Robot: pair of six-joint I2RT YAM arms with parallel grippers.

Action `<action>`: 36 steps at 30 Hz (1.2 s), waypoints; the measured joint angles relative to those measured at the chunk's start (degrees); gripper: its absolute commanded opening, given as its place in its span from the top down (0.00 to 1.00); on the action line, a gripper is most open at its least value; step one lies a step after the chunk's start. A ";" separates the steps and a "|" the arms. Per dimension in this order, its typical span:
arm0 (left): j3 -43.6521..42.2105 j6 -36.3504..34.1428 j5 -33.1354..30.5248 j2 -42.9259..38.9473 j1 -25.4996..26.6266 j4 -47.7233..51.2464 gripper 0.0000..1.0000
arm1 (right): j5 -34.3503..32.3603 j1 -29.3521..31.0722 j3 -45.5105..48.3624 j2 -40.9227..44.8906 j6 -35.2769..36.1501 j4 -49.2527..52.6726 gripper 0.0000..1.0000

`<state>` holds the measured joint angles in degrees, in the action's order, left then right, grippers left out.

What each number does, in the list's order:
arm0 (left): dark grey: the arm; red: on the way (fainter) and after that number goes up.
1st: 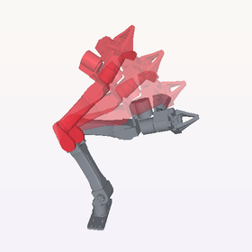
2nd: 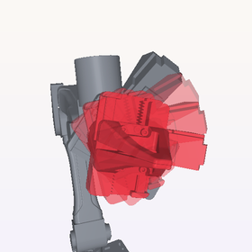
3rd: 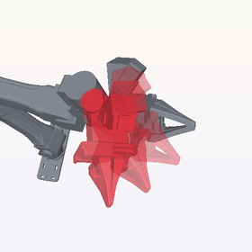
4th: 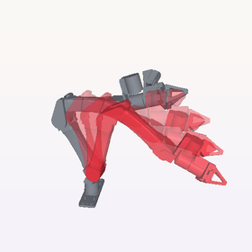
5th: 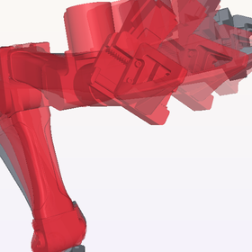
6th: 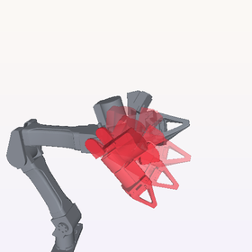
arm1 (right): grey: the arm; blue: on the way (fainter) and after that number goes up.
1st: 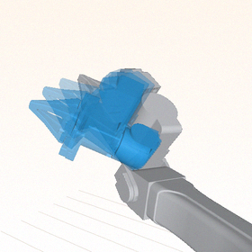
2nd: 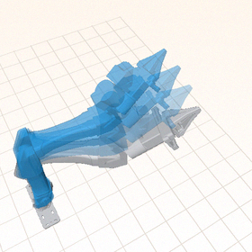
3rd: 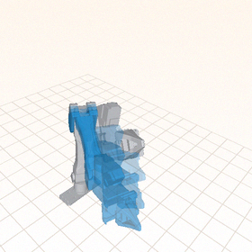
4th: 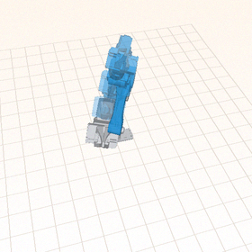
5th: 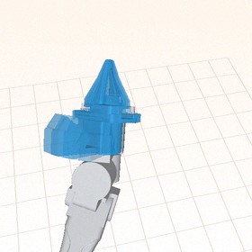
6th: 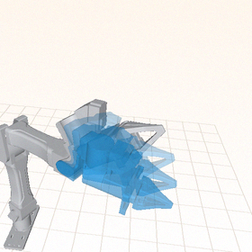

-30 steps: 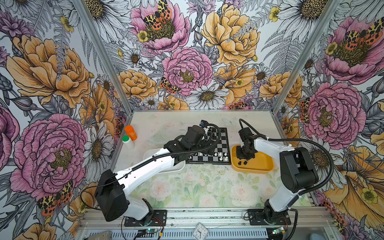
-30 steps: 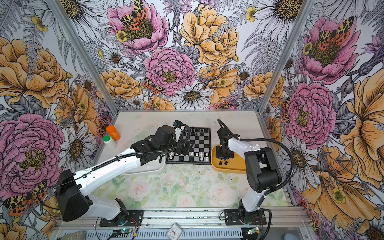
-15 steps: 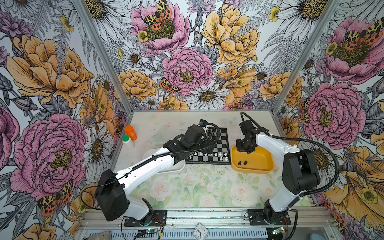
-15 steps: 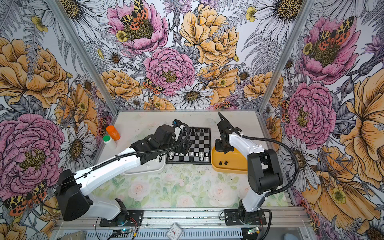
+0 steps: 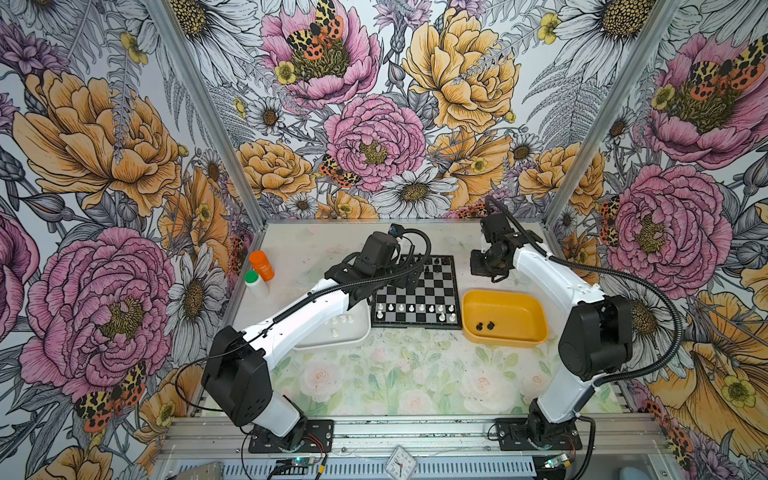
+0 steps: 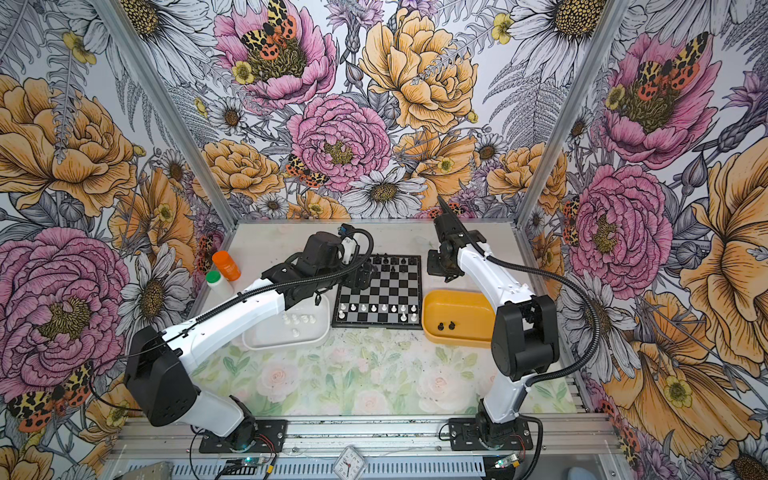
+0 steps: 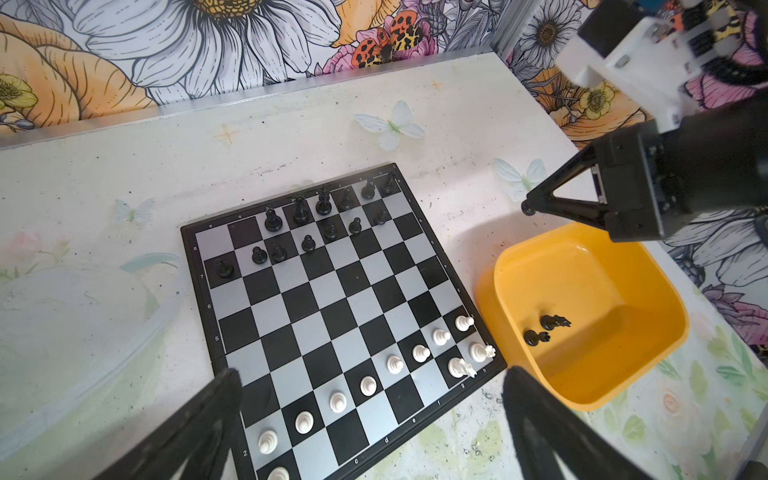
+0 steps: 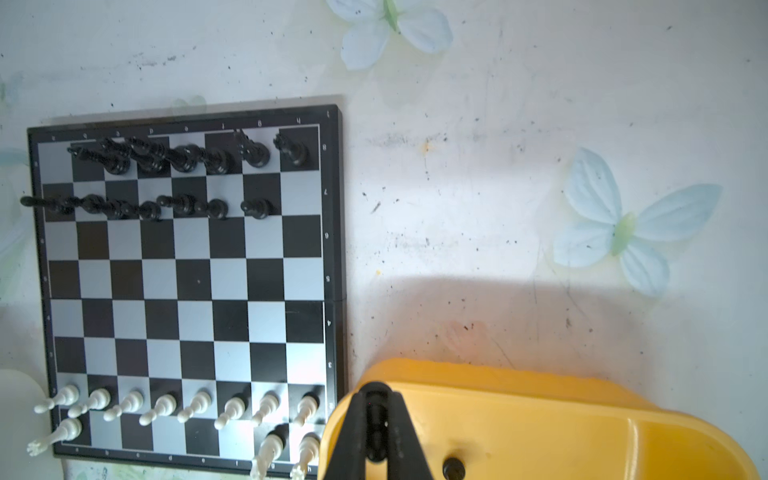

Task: Set up the chess pieces on the board
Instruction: 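Carry the black piece to the far rank while the left arm draws back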

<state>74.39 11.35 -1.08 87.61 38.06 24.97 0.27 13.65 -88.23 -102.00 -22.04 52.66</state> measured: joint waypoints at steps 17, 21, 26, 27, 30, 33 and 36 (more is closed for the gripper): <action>0.74 -1.53 8.04 2.93 -10.29 -1.46 0.01 | 0.24 2.95 -19.08 -20.76 -1.07 3.87 0.91; 0.74 -1.53 9.33 3.82 -12.04 -1.49 0.01 | 0.61 3.06 -21.97 -24.70 -1.46 4.59 0.91; 0.74 -1.53 10.64 4.26 -13.66 -1.68 0.01 | 0.68 3.06 -25.42 -28.30 -1.51 5.88 0.91; 0.74 -1.53 10.97 4.37 -13.97 -1.90 0.01 | 0.68 3.06 -26.34 -28.98 -1.53 6.21 0.91; 0.83 -1.53 11.87 5.03 -14.75 -2.12 0.01 | 0.72 3.06 -29.11 -30.62 -1.53 7.04 0.91; 1.07 -1.55 12.61 5.66 -15.47 -2.16 0.01 | 1.07 3.06 -31.56 -31.85 -1.70 7.63 0.91; 1.31 -1.55 13.18 5.84 -16.17 -2.14 0.01 | 1.16 3.32 -33.14 -32.54 -1.99 8.39 0.91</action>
<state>75.70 9.80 12.10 93.45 21.89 22.83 1.43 16.97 -121.36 -134.54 -24.03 61.06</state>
